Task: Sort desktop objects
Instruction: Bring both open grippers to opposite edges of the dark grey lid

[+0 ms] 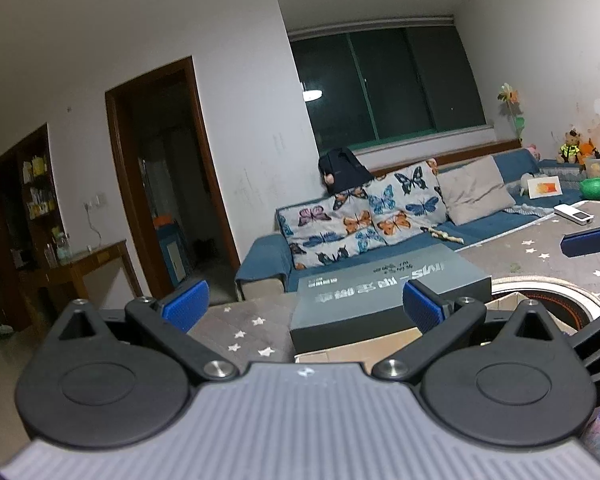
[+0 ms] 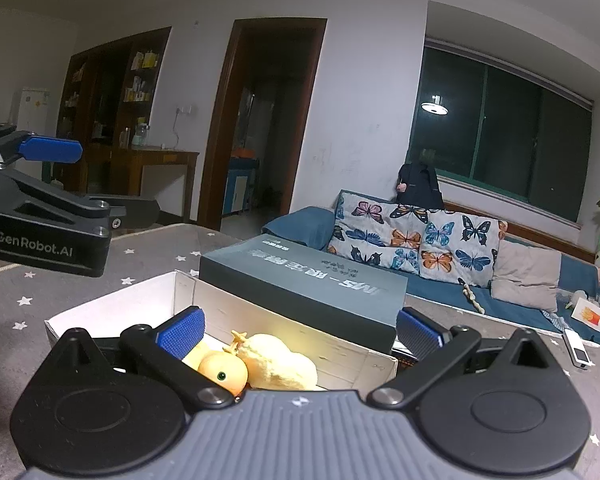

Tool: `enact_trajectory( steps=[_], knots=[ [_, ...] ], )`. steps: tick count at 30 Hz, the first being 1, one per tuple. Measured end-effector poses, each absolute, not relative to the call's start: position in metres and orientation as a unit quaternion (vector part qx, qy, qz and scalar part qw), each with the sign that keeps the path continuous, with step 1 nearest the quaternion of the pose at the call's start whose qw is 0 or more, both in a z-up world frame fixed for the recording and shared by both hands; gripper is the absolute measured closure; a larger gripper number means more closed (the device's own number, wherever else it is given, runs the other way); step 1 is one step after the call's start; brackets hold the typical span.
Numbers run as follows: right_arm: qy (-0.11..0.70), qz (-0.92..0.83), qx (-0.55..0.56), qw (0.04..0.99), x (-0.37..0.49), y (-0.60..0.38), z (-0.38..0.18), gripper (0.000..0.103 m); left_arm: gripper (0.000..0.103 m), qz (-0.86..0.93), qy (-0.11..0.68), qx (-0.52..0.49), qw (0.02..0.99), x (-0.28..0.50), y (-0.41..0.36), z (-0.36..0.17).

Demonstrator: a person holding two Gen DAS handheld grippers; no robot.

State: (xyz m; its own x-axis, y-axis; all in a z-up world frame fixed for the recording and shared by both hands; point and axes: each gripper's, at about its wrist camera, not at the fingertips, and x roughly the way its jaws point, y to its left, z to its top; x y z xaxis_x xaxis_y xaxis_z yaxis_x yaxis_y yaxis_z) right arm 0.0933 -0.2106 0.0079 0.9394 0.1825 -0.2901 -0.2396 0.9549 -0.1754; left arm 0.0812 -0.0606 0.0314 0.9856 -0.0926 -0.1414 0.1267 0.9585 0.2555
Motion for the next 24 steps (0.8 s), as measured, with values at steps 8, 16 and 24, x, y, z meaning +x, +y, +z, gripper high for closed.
enact_trajectory(
  steps=[8, 16, 24],
  knots=[
    [0.141, 0.110, -0.114, 0.977, 0.098, -0.210, 0.006, 0.000, 0.000, -0.062, 0.095, 0.134, 0.985, 0.101, -0.061, 0.029],
    [0.150, 0.110, -0.115, 0.976, 0.106, -0.210, 0.008, 0.000, 0.000, -0.067, 0.136, 0.123, 0.981, 0.121, -0.062, 0.028],
    [0.161, 0.107, -0.106, 0.975, 0.114, -0.213, 0.010, 0.000, 0.000, -0.064, 0.166, 0.115, 0.977, 0.136, -0.060, 0.029]
  ],
)
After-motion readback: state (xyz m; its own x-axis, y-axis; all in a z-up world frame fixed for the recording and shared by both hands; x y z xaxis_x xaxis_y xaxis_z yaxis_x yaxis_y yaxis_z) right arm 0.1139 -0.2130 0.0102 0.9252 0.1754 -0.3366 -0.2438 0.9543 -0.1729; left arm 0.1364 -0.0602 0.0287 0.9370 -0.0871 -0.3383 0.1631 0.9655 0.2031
